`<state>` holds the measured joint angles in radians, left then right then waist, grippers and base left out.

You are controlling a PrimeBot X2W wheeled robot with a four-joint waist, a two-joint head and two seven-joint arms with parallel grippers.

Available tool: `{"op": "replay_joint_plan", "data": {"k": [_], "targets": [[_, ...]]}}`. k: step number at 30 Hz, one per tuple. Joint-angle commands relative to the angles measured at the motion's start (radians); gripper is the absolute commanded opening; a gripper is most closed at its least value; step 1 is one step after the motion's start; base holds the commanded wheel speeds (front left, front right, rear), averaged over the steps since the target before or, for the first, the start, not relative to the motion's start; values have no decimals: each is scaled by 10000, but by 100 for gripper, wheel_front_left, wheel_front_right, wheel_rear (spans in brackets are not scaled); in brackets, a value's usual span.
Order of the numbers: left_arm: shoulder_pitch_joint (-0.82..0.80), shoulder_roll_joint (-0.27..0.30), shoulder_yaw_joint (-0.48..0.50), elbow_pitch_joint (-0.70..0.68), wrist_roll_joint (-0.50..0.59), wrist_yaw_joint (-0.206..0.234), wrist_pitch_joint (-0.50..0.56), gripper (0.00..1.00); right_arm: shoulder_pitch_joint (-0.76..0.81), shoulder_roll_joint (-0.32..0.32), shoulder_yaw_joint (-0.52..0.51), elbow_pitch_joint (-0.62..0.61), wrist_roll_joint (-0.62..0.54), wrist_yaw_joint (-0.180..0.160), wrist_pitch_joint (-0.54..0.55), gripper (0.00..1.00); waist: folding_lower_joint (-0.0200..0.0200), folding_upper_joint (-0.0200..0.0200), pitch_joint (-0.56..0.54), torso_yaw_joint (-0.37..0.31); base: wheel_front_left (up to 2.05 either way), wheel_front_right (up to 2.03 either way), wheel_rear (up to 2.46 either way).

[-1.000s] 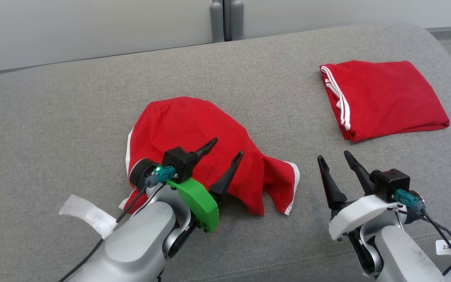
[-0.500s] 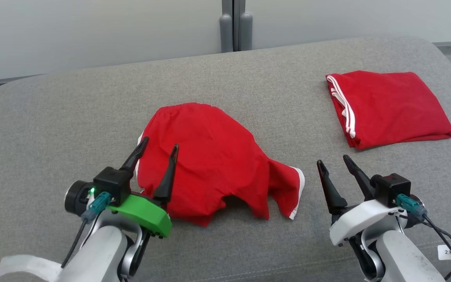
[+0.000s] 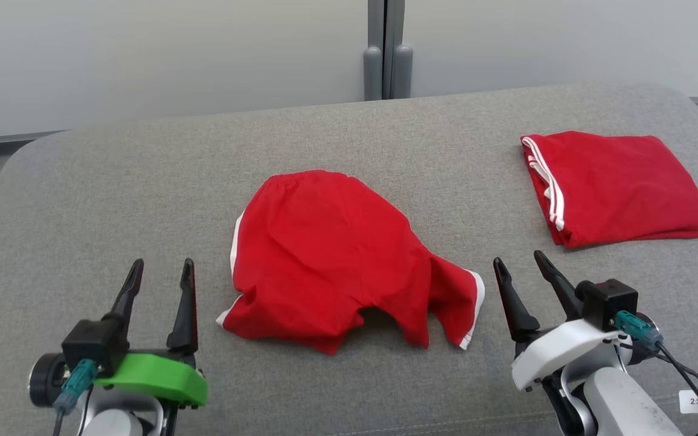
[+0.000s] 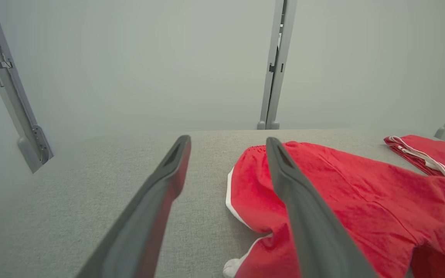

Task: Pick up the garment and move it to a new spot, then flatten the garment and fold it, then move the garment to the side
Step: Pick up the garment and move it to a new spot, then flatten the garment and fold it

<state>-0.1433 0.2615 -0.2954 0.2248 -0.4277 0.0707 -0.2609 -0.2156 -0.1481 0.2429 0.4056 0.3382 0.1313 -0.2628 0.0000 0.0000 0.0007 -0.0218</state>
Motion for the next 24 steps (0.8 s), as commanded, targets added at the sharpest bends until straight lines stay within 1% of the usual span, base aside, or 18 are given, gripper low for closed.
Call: {"op": "replay_joint_plan", "data": {"k": [1,5,10,14,16,24], "targets": [[353,-70,269,-104,146,42,-41,100,116,-21,-3,-57,-54,-12,-40,100,0,0,-42,30,0,0,0],[903,-180,973,-255,486,-95,-42,100,187,-77,-47,-96,-24,-12,-40,100,0,0,-83,102,0,0,0],[1411,-548,1570,-351,720,-228,-42,100,177,-74,-74,-117,-11,-12,-40,100,0,0,-95,136,0,0,0],[1584,-835,1764,-224,987,-400,-42,100,218,-24,-100,-153,-44,-12,-40,100,0,0,-50,165,0,0,0],[1552,-995,1910,-94,1112,-589,-42,100,228,-43,-94,-168,-49,-12,-40,100,0,0,-9,173,0,0,0],[1267,-1298,2301,-55,1538,-945,-42,100,136,-26,60,-294,52,-12,-40,100,0,0,164,84,0,0,0]]}}
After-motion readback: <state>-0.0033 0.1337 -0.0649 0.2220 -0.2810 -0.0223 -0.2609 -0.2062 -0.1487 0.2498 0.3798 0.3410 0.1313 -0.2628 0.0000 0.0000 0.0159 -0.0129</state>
